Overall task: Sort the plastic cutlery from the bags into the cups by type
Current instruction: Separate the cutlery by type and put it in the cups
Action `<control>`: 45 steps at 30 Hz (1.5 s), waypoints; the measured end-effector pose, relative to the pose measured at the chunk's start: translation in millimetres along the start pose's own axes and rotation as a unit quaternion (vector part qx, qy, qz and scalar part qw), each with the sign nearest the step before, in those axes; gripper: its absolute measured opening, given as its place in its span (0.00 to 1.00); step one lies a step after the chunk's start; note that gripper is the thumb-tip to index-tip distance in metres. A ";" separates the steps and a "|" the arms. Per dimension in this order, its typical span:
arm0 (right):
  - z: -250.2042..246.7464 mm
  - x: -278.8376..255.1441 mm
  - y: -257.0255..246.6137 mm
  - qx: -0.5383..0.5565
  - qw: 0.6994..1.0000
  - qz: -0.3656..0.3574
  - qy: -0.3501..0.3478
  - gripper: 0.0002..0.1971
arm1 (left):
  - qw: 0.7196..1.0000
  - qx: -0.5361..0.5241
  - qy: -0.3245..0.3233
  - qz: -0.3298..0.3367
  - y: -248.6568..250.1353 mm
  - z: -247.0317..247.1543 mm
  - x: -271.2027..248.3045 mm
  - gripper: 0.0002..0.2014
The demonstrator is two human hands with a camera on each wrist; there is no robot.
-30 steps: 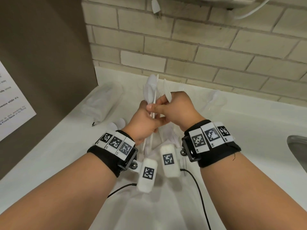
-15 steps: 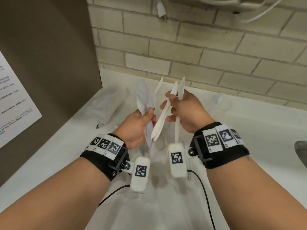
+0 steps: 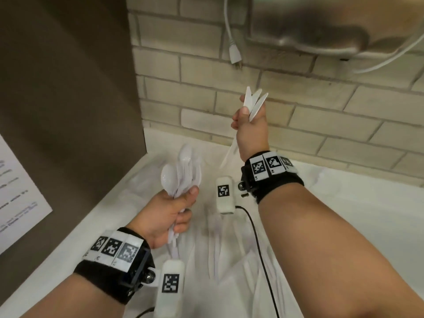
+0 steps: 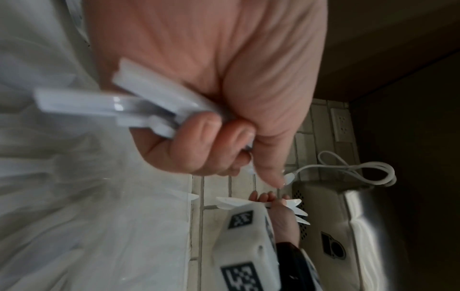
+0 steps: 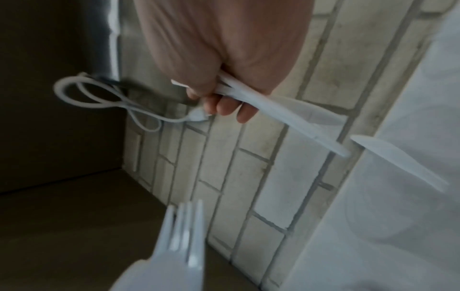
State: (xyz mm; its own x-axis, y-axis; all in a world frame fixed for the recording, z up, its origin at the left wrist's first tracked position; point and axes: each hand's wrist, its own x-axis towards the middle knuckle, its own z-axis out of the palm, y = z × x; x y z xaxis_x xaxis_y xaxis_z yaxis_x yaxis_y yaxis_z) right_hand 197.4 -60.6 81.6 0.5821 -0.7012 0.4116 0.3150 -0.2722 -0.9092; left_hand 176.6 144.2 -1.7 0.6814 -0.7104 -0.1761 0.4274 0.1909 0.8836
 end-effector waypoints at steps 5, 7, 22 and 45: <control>15.9 19.5 50.5 0.019 0.999 0.045 -0.011 0.12 | 0.999 0.022 0.029 0.007 -0.7 -11.2 15.1 0.23; 15.1 20.4 69.0 -0.001 0.997 0.076 -0.022 0.13 | 0.999 0.012 0.032 0.011 -1.0 -14.0 19.1 0.20; 1.3 17.7 70.5 -0.126 0.984 0.109 -0.057 0.18 | 0.999 -0.031 0.021 0.018 -10.0 -5.1 24.0 0.19; -66.6 -109.6 -31.9 0.000 0.982 0.138 -0.127 0.07 | 0.988 0.095 -0.119 0.010 -29.6 44.8 -18.1 0.11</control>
State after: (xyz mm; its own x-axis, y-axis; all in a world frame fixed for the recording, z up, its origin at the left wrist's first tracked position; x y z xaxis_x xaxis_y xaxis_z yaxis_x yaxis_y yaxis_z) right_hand 73.6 -18.9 61.3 0.8131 -0.5621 0.1513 0.1185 -0.0946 -0.9884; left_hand 125.0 121.0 -5.3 0.5194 -0.8516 -0.0704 0.2806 0.0921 0.9554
